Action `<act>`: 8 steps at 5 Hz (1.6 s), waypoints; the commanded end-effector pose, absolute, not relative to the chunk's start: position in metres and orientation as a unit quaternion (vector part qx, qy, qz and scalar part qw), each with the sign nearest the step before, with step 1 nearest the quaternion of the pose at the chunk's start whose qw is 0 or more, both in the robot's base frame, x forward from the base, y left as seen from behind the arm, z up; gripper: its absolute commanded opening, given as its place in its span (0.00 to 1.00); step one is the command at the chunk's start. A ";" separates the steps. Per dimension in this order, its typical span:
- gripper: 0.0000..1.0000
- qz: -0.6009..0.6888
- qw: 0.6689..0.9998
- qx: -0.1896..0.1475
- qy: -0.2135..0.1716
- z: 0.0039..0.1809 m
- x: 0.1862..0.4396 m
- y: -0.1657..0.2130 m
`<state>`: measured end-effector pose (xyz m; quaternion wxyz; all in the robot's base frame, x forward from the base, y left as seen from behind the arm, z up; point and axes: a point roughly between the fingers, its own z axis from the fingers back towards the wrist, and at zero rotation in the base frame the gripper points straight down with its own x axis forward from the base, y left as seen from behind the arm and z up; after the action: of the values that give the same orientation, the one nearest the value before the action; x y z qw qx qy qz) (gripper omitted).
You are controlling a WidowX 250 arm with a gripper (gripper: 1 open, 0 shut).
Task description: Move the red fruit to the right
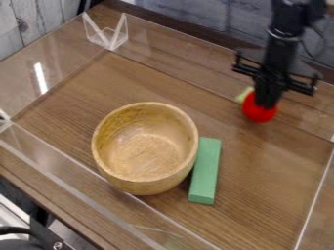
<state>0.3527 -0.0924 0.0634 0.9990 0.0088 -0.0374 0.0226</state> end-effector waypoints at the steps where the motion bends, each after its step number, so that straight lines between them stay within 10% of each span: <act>1: 0.00 0.017 0.997 0.005 -0.071 0.088 0.366 -0.101; 4: 0.00 0.009 0.998 0.011 -0.059 0.070 0.376 -0.108; 5: 1.00 -0.028 0.998 0.012 -0.057 0.061 0.380 -0.095; 8: 1.00 -0.032 0.997 0.027 -0.061 0.059 0.379 -0.061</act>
<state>0.3684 -0.0735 0.0397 0.9982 0.0256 -0.0285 -0.0460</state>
